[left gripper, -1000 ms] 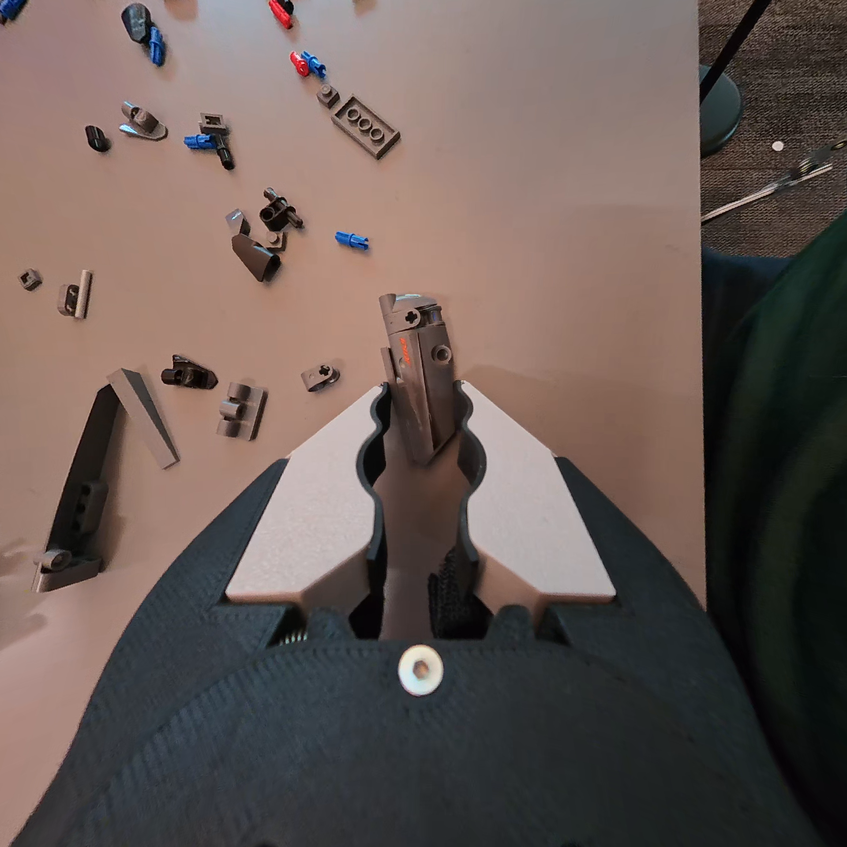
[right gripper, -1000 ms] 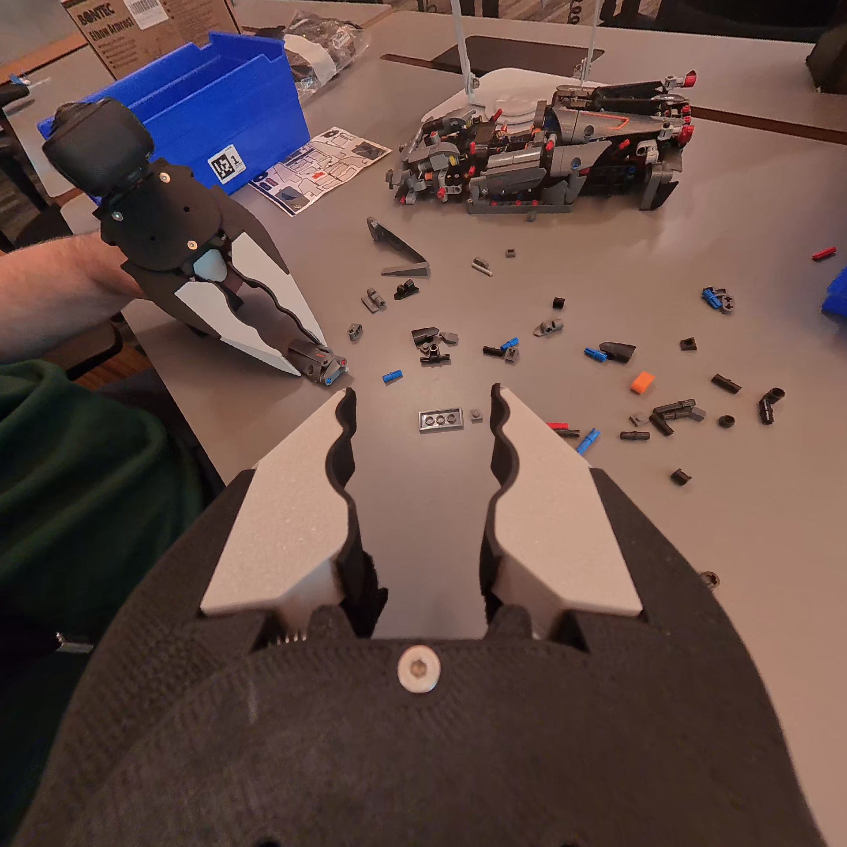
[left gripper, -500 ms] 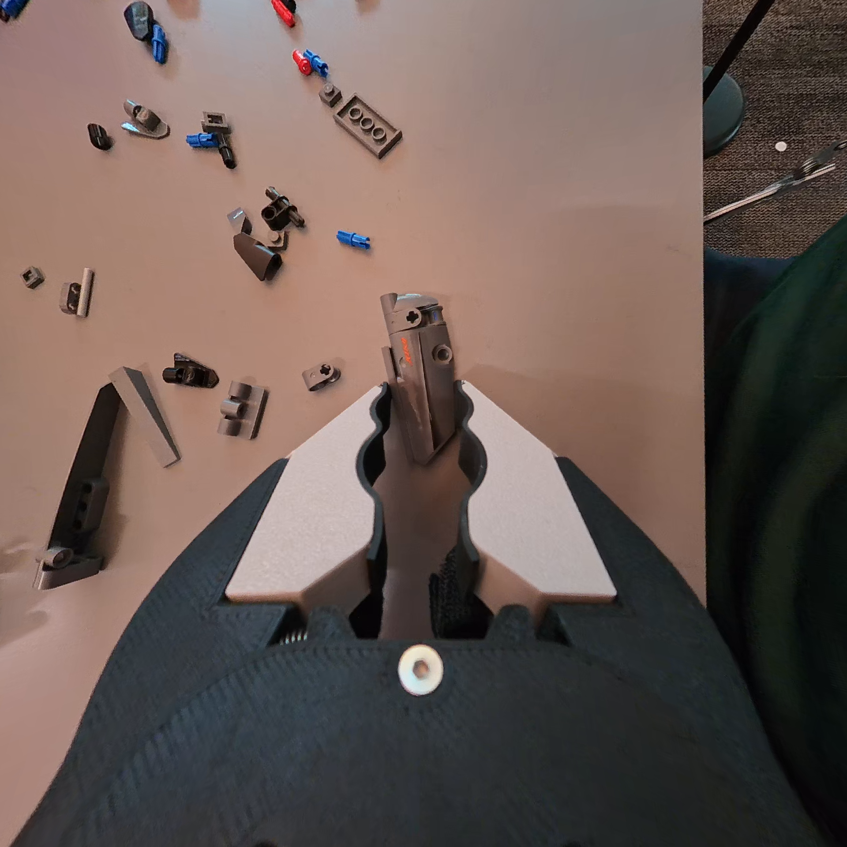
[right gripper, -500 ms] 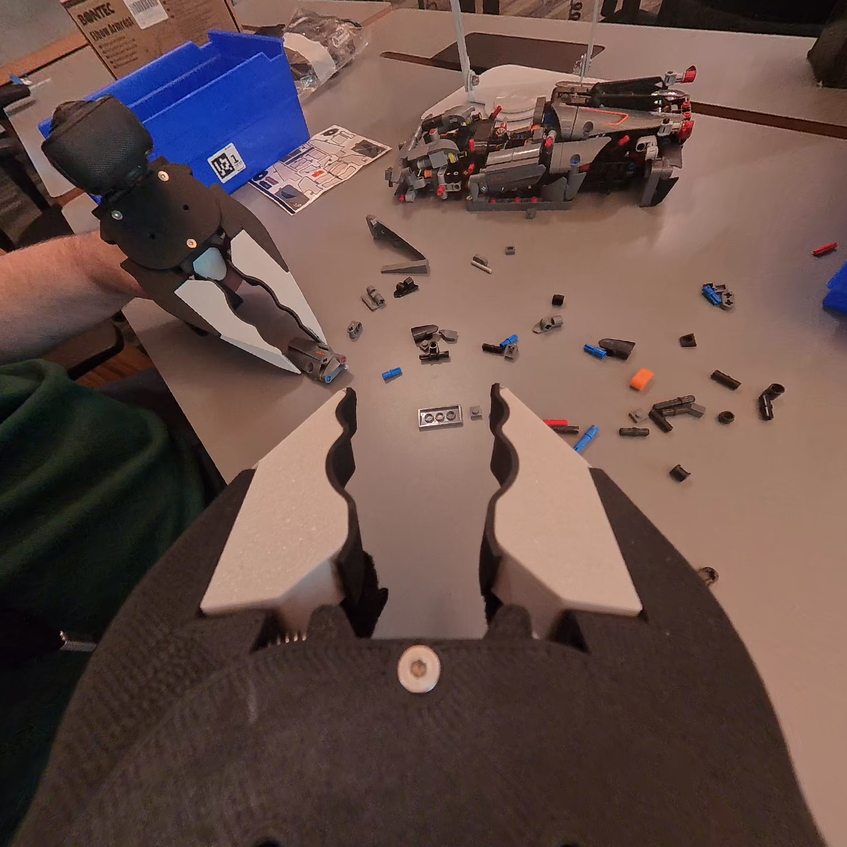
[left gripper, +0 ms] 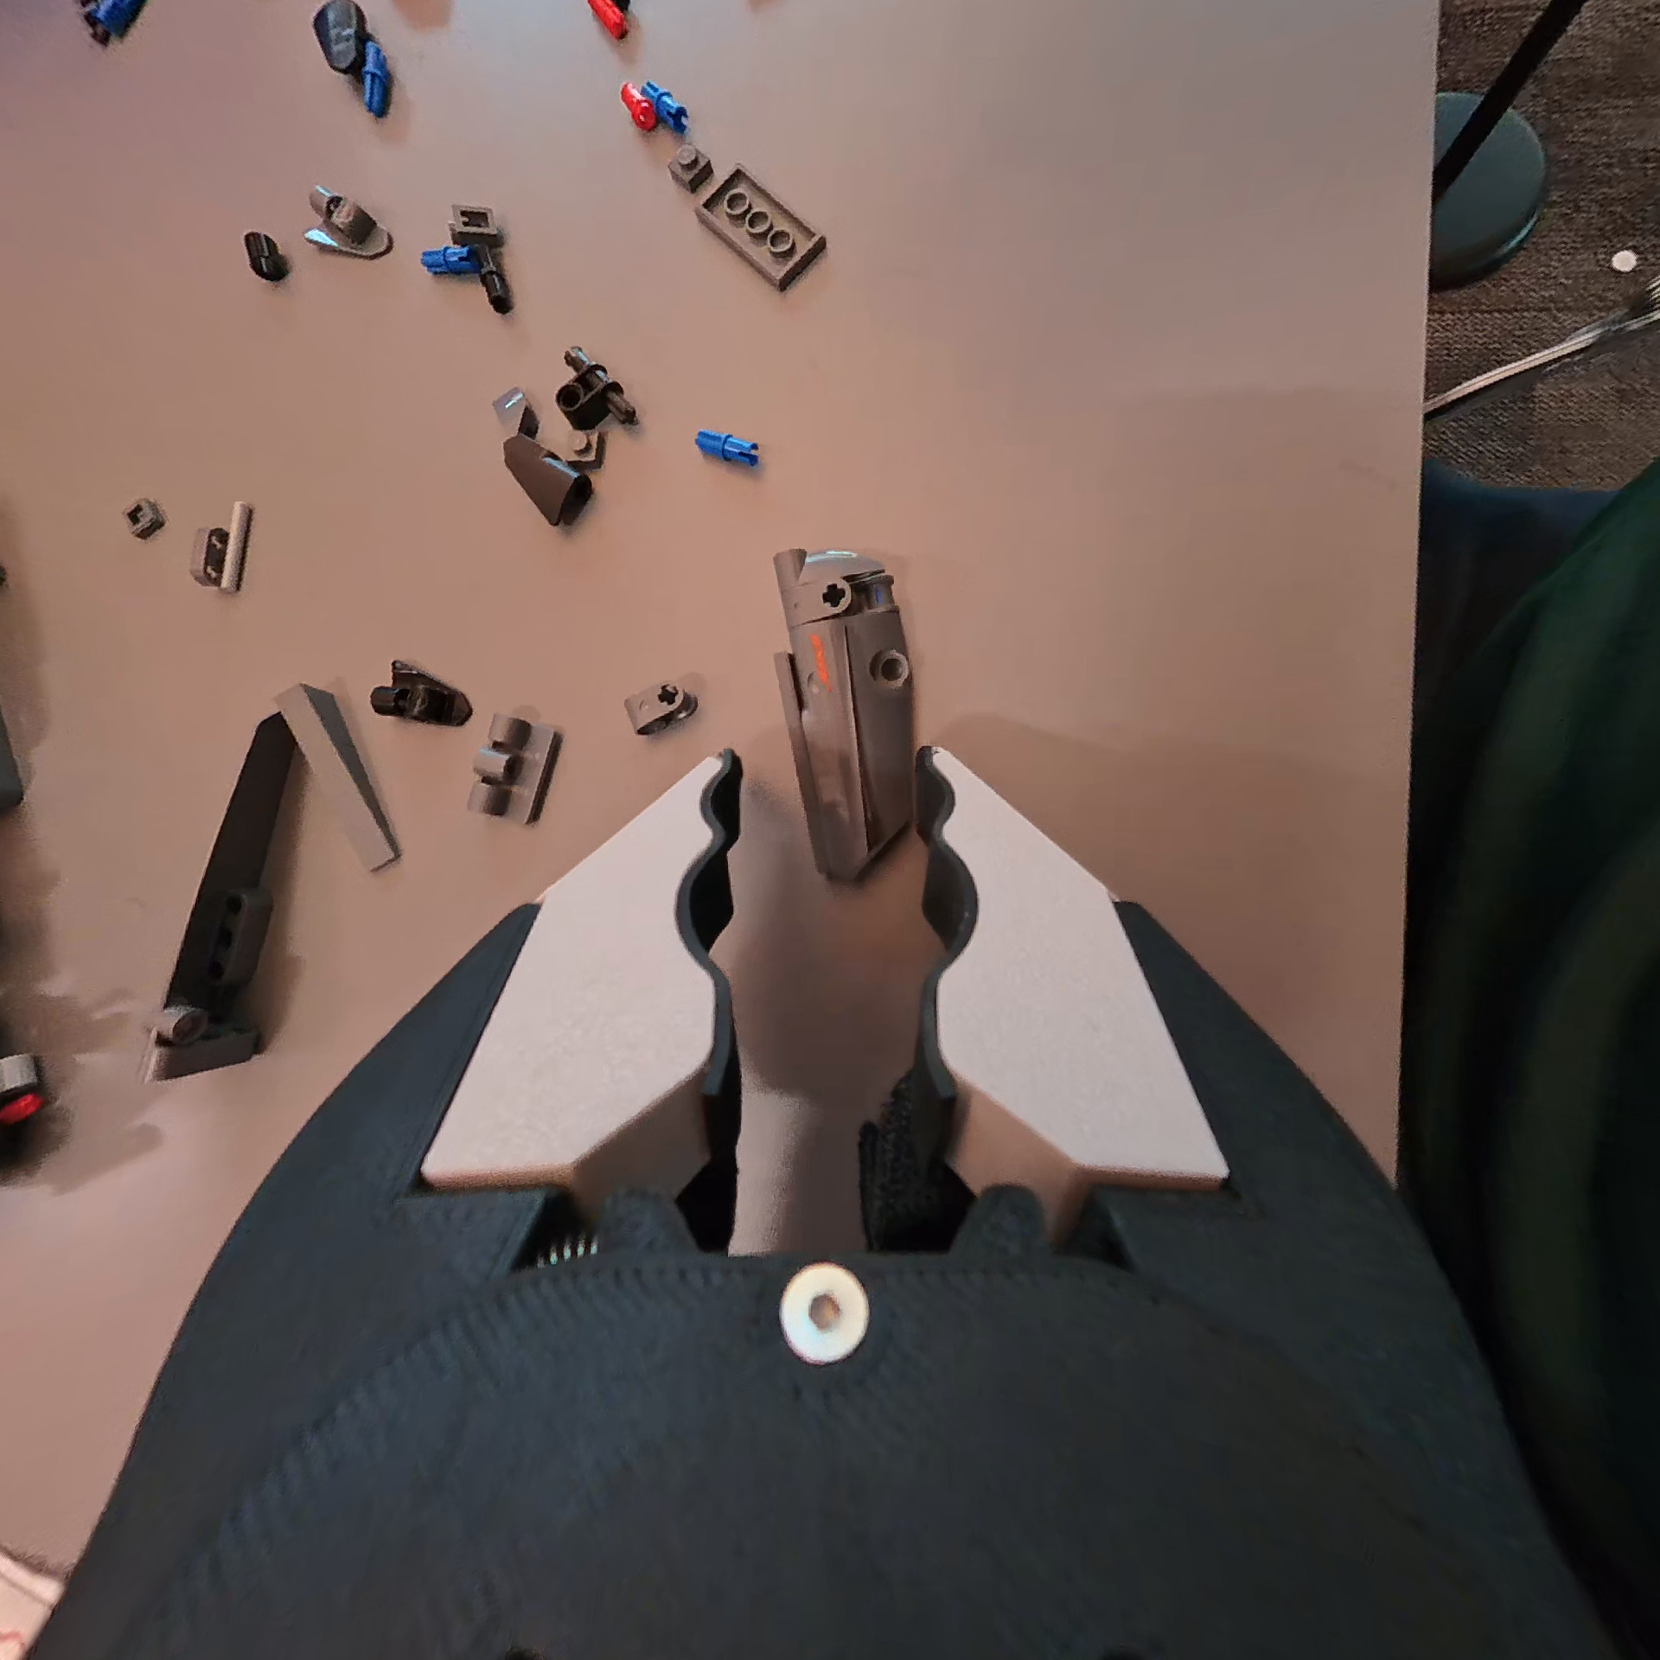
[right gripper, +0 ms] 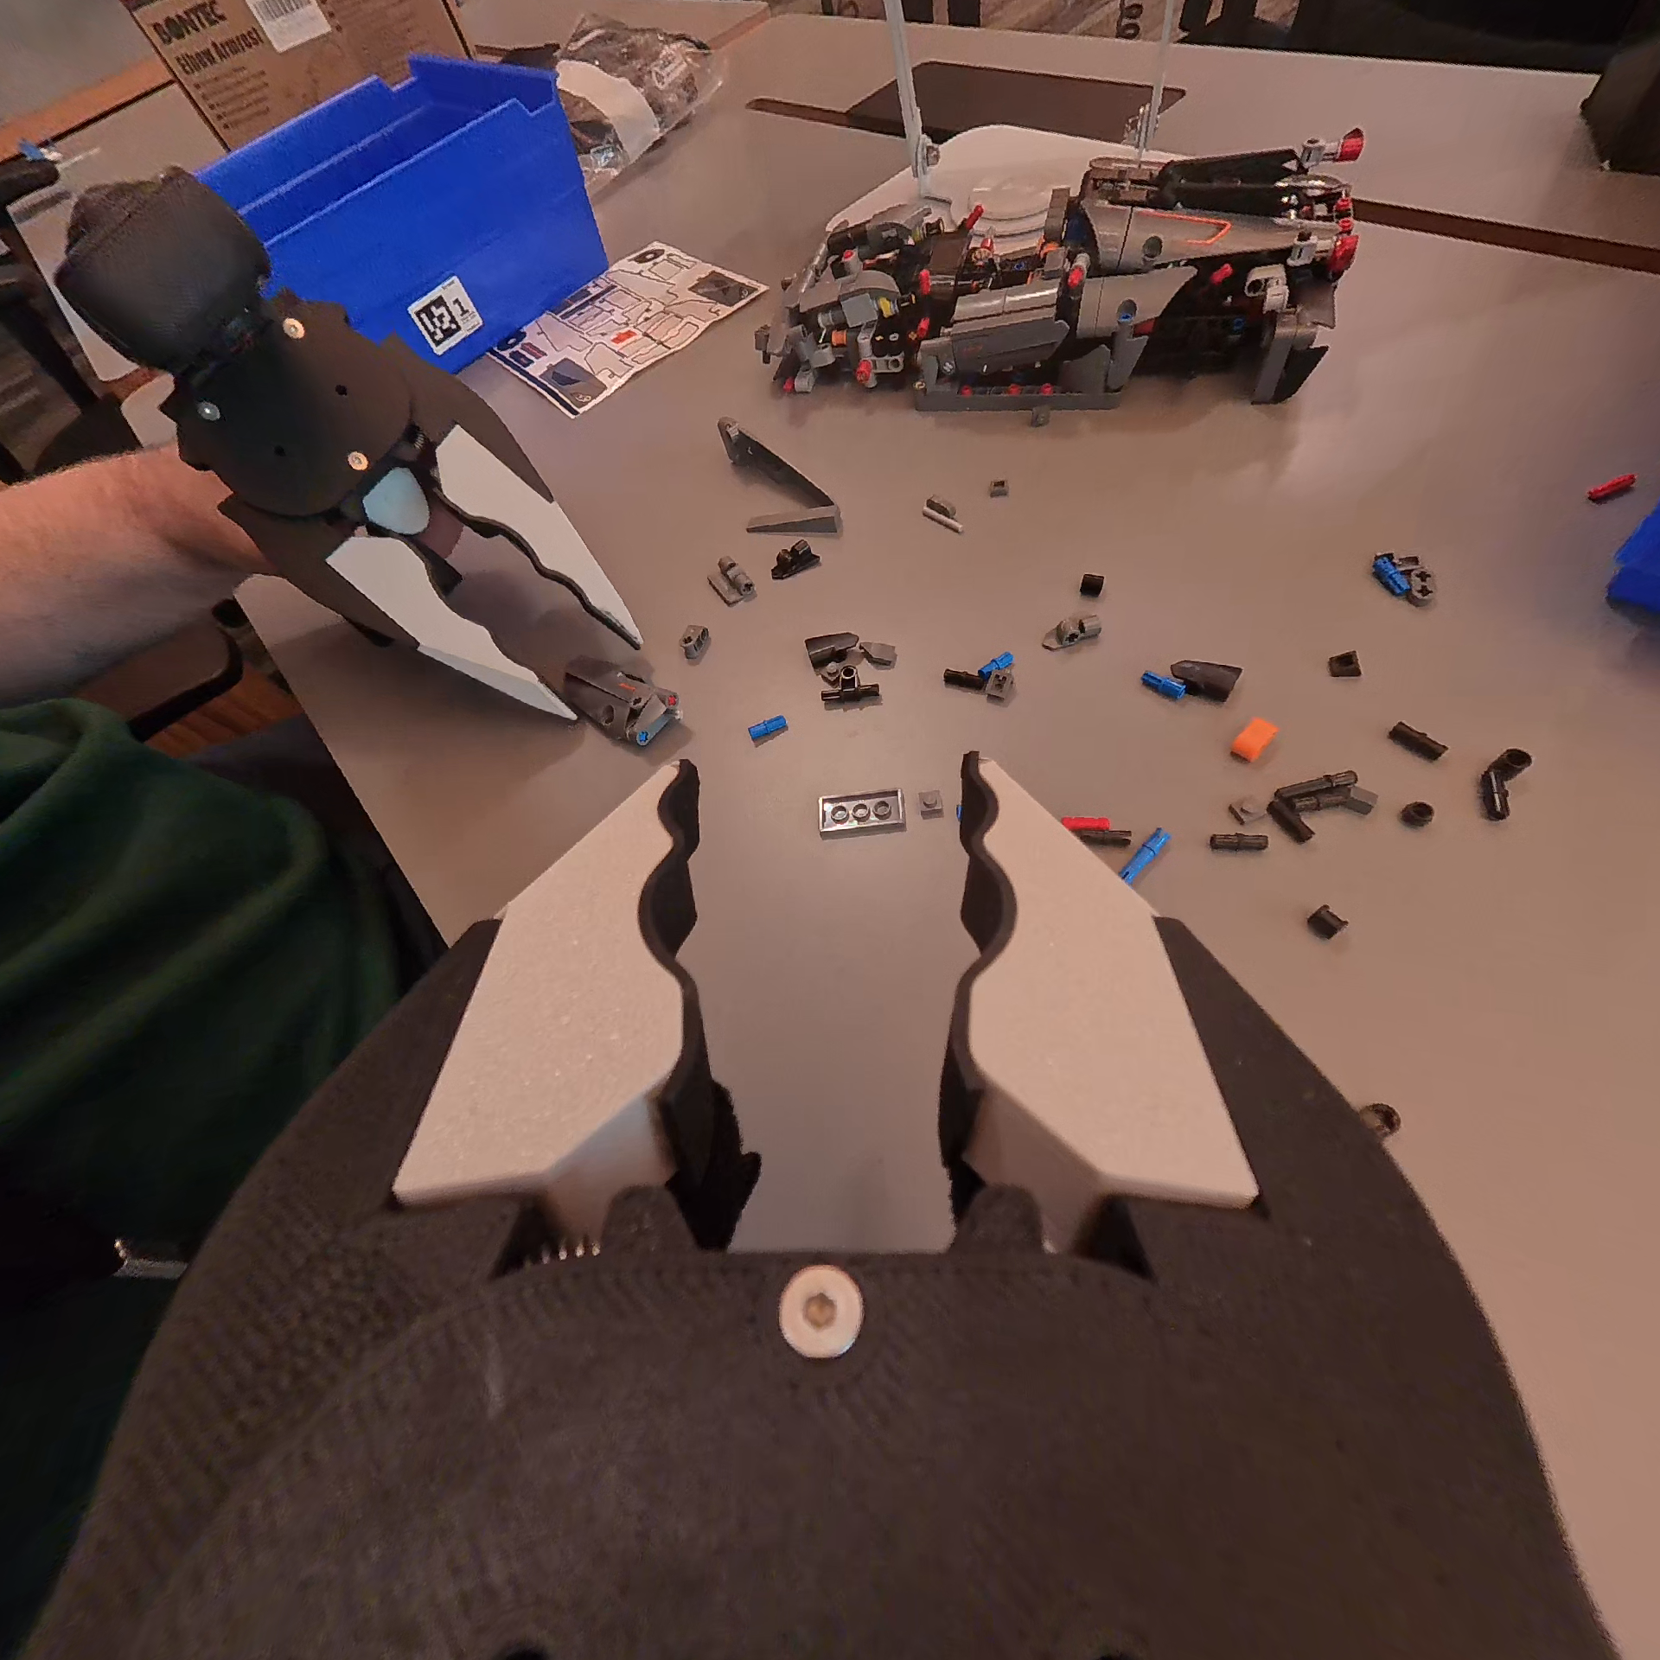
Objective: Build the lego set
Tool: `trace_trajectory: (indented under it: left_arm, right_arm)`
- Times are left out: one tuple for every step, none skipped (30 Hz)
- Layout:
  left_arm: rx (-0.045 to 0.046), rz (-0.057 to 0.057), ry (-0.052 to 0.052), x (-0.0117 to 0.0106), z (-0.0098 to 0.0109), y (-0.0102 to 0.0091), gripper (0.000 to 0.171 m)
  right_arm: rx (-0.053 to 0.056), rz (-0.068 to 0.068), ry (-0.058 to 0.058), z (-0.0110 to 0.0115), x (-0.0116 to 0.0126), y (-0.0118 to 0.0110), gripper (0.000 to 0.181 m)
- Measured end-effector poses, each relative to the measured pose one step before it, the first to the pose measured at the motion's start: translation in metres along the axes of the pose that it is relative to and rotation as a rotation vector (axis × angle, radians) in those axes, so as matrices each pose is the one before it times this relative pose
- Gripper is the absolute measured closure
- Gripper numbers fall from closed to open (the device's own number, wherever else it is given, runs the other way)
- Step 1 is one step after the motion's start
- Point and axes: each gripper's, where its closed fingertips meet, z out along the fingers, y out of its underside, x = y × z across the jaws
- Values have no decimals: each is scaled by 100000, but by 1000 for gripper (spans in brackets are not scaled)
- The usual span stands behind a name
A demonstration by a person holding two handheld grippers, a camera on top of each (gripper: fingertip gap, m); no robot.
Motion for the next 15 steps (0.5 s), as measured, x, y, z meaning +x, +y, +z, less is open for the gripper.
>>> trace_trajectory:
  left_arm:
    - [371,-261,-185,-34,-160,-38,134]
    - [377,-242,-246,-28,-152,-53,134]
    - [32,-266,-315,-42,-106,-11,134]
    - [-453,-263,-193,-29,-41,63,134]
    - [-525,-25,-18,2,14,90,134]
    - [-325,181,7,24,53,71,134]
    - [-464,104,264,46,90,69,134]
    - [-568,172,200,39,111,77,134]
    - [-446,318,106,36,107,55,135]
    - [-350,247,376,73,104,21,136]
    - [437,47,678,111,42,-98,139]
    - [-39,33,267,39,65,-34,140]
    - [-30,214,100,21,26,-21,143]
    - [-84,371,91,33,33,0,148]
    - [57,128,-39,16,14,-11,149]
  right_arm:
    - [13,-116,19,-26,-4,4,124]
    - [13,-116,-28,-14,-26,-10,124]
    - [-14,-125,-48,-16,-18,3,124]
    - [-88,-106,-53,1,-20,25,124]
    - [-136,-21,-87,9,-24,35,124]
    - [-106,9,-114,9,-8,27,124]
    - [-77,-44,-48,4,-10,19,124]
    - [-68,-82,36,-12,6,14,124]
    - [-14,-56,73,-18,17,-1,124]
    - [12,-13,55,-21,20,-4,124]
    - [3,9,86,-34,27,3,124]
    - [7,35,46,-21,26,6,124]
    - [18,33,14,-28,17,9,124]
    - [21,-9,-33,-16,9,3,124]
    - [-32,-43,-40,-10,-7,9,124]
